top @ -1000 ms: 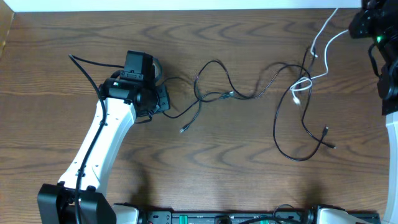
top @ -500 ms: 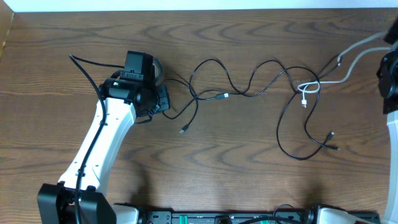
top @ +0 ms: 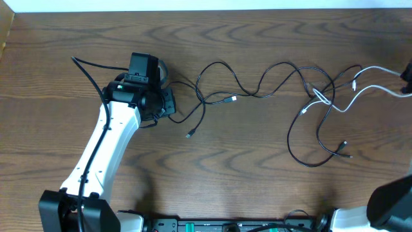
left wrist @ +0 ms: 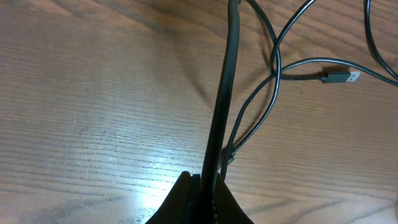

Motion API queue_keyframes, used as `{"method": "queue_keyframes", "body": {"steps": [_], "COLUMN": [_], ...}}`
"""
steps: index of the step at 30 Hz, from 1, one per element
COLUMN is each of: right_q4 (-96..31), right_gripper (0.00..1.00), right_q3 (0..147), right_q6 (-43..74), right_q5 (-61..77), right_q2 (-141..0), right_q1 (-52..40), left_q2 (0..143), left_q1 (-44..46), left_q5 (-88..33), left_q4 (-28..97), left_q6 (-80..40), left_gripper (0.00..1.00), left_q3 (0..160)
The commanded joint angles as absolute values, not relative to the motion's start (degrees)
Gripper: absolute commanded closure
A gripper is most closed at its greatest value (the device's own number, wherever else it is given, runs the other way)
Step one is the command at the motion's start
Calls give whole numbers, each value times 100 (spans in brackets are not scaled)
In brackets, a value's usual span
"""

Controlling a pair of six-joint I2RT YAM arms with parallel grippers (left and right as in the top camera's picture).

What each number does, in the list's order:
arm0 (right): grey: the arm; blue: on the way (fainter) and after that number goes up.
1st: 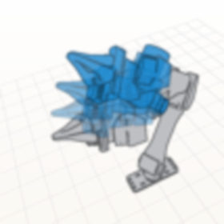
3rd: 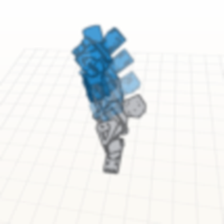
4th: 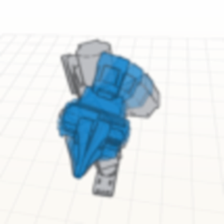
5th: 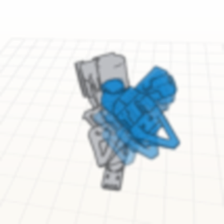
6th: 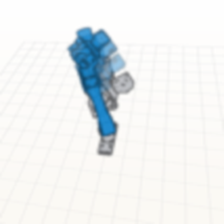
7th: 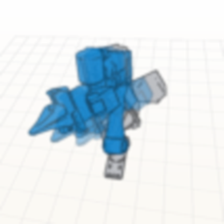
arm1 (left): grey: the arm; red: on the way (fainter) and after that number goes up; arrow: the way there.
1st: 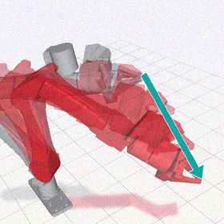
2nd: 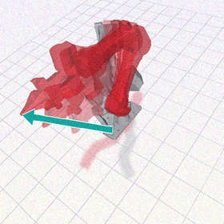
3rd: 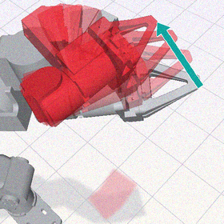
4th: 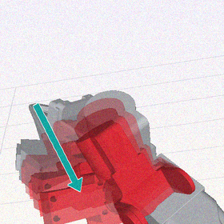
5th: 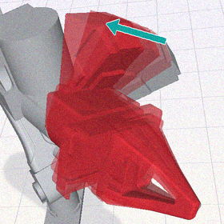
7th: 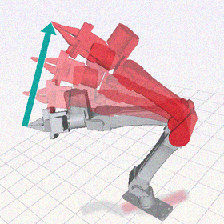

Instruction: Untangle cables

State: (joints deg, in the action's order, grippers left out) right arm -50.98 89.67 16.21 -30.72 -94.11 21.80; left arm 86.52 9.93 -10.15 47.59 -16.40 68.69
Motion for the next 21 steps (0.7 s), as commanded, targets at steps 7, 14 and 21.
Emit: {"method": "queue_keyframes", "body": {"steps": [7, 14, 21], "right_q4": [-3640, -2340, -2134], "right_gripper": [99, 99, 99], "right_q3": [9030, 9039, 9039], "right_q6": [-95, -5, 574], "right_q5": [2945, 3304, 537], "right_q2": [-9004, -7992, -7111], "right_q1": [2069, 1984, 2045], "left_q2": [8648, 8648, 8648], "left_q1": [1000, 1000, 1000], "left_q5": [-956, -956, -956], "left_q4": [4775, 4775, 4777], "left_q6": [-1546, -1546, -1546], "left_gripper": [92, 92, 92], "left_q3": [6851, 6851, 6851]}}
